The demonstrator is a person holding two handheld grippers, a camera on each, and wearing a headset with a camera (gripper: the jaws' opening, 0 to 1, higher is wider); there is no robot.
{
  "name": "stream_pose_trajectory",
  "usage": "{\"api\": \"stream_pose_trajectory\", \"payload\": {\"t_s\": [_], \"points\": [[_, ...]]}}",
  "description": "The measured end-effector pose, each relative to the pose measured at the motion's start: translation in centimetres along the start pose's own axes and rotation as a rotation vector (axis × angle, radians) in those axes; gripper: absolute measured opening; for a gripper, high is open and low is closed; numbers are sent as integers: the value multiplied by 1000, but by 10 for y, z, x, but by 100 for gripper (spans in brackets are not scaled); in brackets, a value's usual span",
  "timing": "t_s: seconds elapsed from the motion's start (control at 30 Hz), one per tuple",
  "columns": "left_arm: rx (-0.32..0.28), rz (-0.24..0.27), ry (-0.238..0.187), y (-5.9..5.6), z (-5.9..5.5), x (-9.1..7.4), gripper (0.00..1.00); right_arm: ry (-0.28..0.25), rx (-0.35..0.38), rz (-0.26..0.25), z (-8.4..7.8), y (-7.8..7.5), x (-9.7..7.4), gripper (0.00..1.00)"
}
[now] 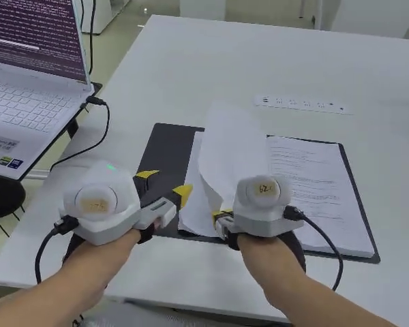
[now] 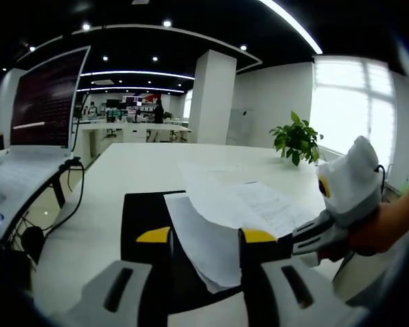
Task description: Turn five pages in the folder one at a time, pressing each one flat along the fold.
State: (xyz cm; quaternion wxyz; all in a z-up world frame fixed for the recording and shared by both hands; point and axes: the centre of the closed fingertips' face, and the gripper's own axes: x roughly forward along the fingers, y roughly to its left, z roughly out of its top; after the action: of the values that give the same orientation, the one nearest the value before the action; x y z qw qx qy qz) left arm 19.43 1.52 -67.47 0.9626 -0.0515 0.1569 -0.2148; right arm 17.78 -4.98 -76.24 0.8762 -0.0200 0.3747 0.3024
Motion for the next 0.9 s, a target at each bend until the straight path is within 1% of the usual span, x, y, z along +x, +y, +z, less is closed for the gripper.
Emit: {"api": "stream_pose_trajectory", "payload": {"t_s": [0.03,0.17,0.4,0.53,0.63,0.73,0.83,0.87,0.9], "points": [[-3,1,3,0,-1,0,37,14,-10,1,-3,2,3,0],[-8,2,14,2,-7,0,37,39,-32,-2,-9,5,11,0],[-15,5,48,5,-20,-1,37,58,-37,-9,-15,7,16,0],[-18,10,57,6,-23,-3,37,65,-35,-9,-18,7,18,0],[-20,13,60,7,-24,-4,37,64,-27,-8,-22,7,19,0],[-20,16,65,7,-25,-5,36,48,-18,-3,-21,8,18,0],[-19,15,71,8,-27,-4,36,28,-11,16,-19,11,16,2],[-17,14,77,7,-29,-4,36,18,-8,37,-19,15,17,4],[-16,12,81,6,-29,-3,36,11,-5,41,-18,16,16,5]]}}
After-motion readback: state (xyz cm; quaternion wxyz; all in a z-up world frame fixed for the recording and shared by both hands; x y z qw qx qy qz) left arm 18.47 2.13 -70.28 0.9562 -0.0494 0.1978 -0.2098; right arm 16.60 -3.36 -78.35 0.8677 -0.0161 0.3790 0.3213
